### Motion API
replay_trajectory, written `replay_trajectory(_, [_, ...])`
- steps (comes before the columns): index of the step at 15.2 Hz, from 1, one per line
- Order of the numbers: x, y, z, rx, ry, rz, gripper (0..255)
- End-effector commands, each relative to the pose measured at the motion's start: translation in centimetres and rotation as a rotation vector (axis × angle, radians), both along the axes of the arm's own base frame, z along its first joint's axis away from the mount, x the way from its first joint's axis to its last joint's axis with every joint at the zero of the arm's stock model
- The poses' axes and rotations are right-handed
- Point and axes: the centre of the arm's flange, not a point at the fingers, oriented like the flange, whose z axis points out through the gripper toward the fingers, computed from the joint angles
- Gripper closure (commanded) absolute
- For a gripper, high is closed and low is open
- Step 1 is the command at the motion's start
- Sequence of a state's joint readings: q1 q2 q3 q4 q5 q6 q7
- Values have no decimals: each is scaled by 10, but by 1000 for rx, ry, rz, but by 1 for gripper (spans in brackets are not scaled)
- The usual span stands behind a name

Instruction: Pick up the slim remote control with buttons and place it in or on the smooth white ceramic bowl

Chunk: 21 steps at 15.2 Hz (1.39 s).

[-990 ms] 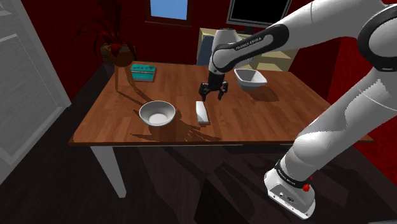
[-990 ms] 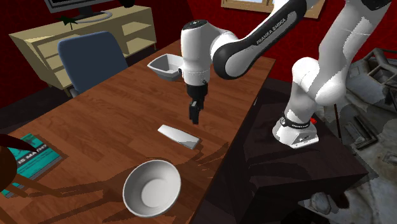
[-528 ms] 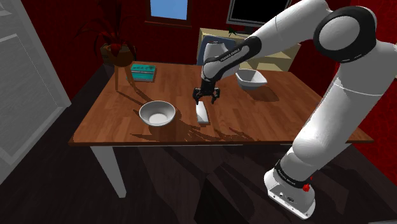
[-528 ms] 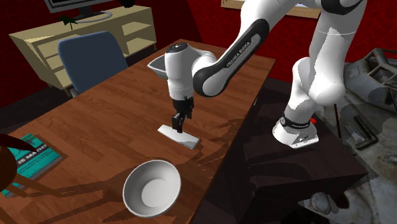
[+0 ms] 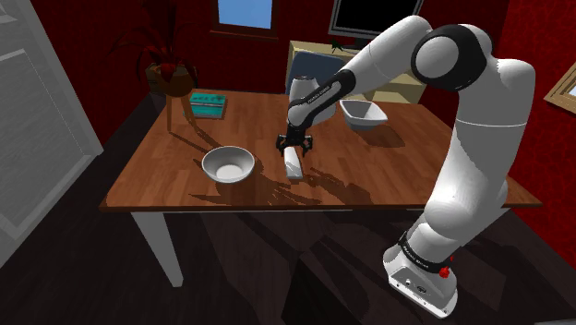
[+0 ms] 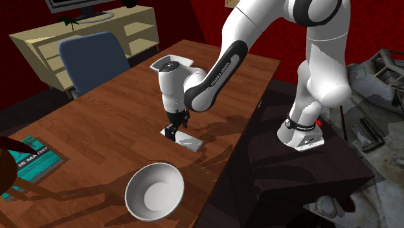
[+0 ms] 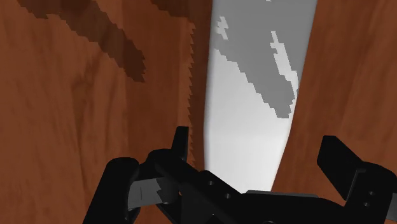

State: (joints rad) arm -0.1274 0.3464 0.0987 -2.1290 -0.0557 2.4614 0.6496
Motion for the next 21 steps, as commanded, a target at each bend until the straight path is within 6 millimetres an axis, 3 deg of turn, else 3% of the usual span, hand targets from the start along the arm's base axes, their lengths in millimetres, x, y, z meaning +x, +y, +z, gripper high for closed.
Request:
replay_trajectory(1, [0,-1,-11,-1,-1,-2,0])
replay_trajectory(5, [0,-1,-30,-1,-1,-2,0])
replay_trajectory(12, [0,-1,-29,-1,-1,-2,0])
replay_trajectory(13, [0,-1,-29,-1,-1,-2,255])
replay_trajectory(21, [0,-1,-29,-1,-1,-2,255])
